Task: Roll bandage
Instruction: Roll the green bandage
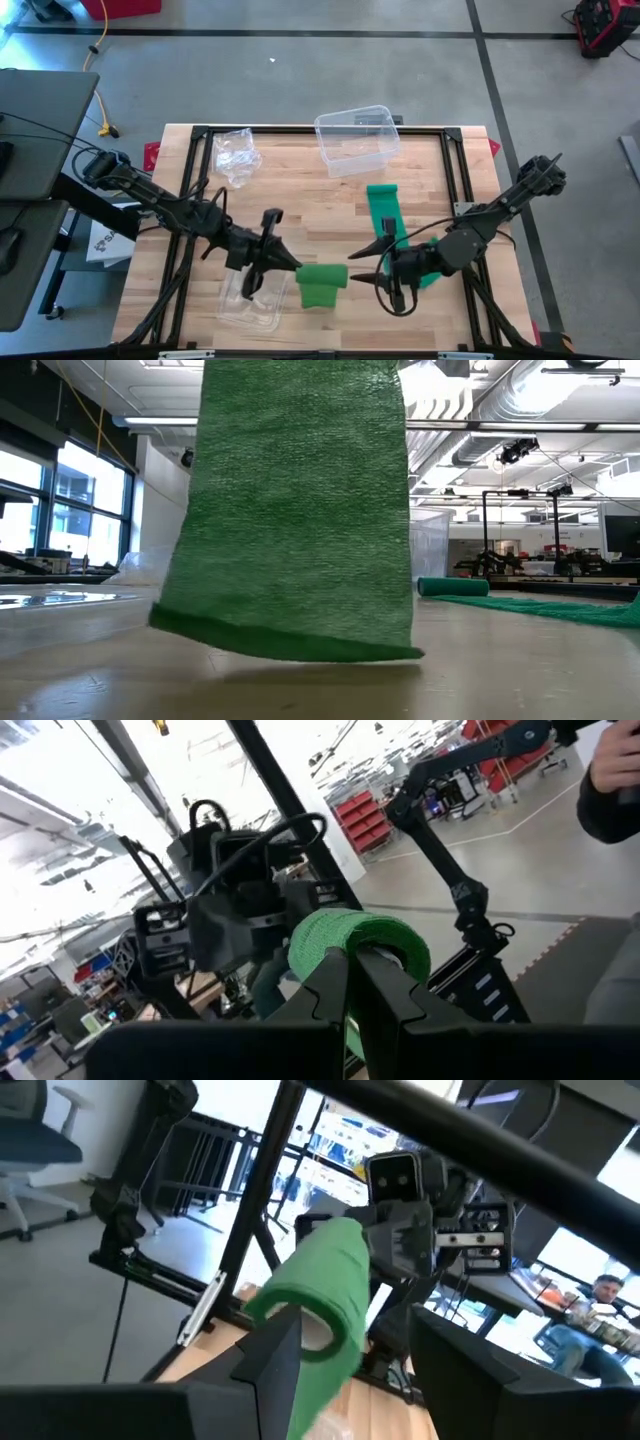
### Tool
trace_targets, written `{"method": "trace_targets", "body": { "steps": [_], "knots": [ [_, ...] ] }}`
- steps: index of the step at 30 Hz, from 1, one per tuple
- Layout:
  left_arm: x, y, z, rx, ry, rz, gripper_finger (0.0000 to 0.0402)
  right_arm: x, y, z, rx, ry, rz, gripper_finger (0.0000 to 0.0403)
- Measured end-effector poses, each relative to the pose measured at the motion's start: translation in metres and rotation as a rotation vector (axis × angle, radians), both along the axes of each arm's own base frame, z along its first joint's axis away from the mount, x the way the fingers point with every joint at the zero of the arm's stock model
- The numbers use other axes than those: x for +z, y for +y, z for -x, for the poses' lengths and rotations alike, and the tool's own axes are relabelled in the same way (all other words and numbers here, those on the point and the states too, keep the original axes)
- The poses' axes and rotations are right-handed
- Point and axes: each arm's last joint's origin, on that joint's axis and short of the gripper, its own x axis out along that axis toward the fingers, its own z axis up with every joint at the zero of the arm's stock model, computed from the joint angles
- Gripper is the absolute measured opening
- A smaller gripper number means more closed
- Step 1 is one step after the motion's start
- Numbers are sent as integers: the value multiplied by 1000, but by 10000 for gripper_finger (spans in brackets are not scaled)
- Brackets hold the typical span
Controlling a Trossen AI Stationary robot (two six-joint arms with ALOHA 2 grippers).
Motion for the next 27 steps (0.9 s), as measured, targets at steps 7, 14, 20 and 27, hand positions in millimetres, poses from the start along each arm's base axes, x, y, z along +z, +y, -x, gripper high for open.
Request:
{"method": "trace_targets", "body": {
  "steps": [7,14,20,27],
  "knots": [
    [0,2,-1,6,5,5,3,-14,6,-10,-32,19,181,174],
    [0,2,-1,-4,20,41,3,-15,7,-10,-82,8,317,174],
    [-1,3,-1,-8,49,91,3,-15,11,-7,-91,-17,613,174],
    [-2,4,-4,-8,78,140,3,-13,11,-5,-146,-22,776,171]
  ]
}}
